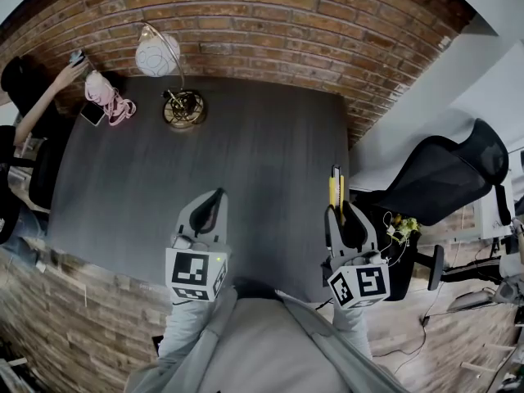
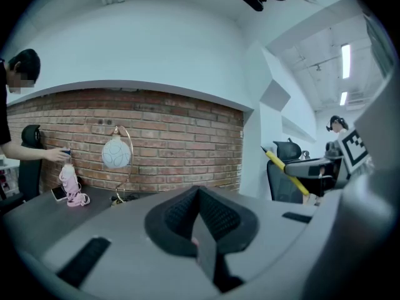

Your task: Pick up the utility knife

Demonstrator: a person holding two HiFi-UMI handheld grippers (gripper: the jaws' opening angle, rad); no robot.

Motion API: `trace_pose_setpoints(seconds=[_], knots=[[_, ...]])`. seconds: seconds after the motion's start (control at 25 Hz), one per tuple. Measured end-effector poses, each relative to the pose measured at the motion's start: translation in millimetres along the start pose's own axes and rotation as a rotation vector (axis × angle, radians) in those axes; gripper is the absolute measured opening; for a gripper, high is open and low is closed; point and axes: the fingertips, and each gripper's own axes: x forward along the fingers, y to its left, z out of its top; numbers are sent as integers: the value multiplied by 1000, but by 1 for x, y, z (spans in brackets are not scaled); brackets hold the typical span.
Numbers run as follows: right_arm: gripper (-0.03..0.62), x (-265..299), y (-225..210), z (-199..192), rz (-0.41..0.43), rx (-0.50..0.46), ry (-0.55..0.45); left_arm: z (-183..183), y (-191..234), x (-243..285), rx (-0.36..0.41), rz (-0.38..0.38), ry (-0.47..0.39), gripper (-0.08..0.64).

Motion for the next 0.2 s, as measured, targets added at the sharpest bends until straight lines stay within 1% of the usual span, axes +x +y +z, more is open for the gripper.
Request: trace_pose_setpoints(seconds=[0.2], knots=[[127,10,-2,-4,2,4,9,-3,5,10,-4,-3,5,18]])
